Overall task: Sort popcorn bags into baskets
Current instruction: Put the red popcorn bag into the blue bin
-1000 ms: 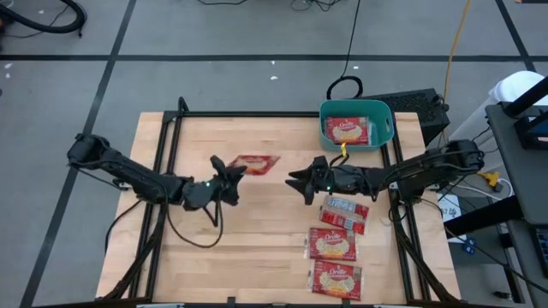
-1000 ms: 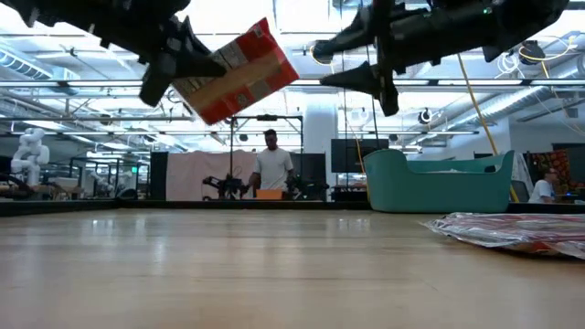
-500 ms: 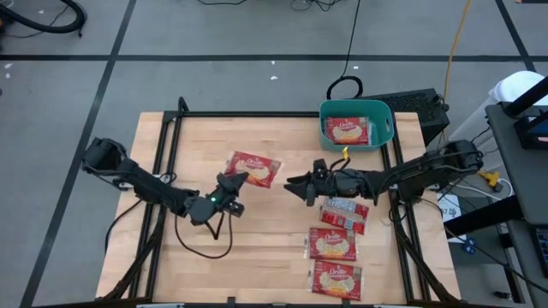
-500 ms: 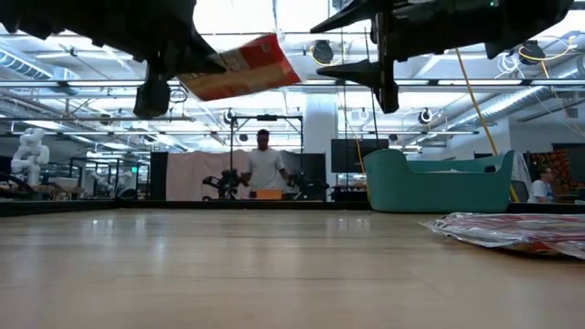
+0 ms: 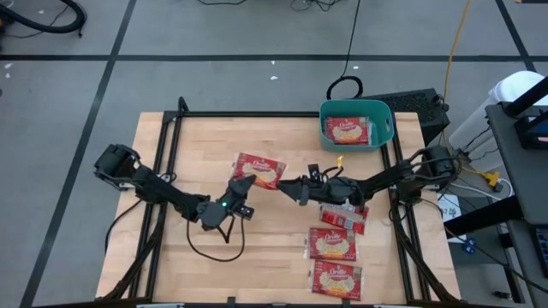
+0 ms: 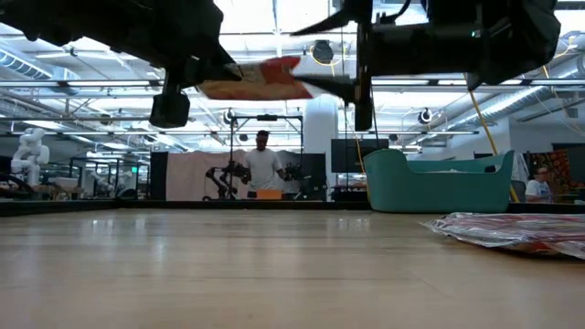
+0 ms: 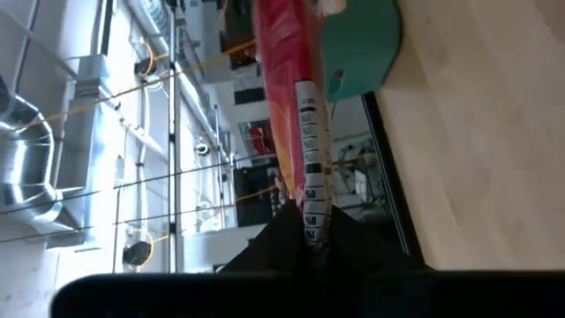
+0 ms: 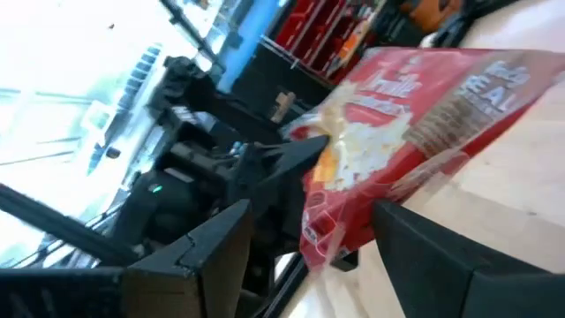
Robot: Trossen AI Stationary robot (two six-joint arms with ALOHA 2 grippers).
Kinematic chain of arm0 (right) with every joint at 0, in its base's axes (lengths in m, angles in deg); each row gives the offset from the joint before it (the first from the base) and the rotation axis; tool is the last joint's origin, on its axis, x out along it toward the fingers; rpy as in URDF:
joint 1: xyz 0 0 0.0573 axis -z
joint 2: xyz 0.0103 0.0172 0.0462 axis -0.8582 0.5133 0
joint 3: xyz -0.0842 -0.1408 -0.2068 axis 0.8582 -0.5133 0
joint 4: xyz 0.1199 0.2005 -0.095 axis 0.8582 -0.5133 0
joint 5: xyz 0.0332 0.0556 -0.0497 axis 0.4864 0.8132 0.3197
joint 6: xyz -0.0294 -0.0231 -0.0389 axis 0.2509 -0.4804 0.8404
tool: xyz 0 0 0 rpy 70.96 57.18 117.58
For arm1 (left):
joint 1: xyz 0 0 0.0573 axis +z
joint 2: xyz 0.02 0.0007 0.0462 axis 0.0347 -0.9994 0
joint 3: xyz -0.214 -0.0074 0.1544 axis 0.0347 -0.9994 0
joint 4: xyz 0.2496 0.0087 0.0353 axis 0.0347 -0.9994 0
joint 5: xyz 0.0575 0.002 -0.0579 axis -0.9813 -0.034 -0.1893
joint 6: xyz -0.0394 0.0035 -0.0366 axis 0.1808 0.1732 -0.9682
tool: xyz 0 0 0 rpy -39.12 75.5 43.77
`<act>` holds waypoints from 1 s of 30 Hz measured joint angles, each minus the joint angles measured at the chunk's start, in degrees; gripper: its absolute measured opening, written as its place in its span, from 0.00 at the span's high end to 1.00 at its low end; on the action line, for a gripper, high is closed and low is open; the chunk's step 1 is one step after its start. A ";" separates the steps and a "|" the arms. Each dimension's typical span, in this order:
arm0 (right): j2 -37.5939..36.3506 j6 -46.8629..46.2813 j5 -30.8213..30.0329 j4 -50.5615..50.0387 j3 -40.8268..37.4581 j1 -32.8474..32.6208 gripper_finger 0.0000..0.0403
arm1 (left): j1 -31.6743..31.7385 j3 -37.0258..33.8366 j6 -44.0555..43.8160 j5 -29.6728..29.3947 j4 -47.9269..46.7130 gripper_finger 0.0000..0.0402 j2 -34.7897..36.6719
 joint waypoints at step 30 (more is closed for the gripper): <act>2.00 -6.40 11.07 -4.61 0.03 7.84 0.41 | 10.98 0.83 1.53 0.85 -2.46 0.95 0.22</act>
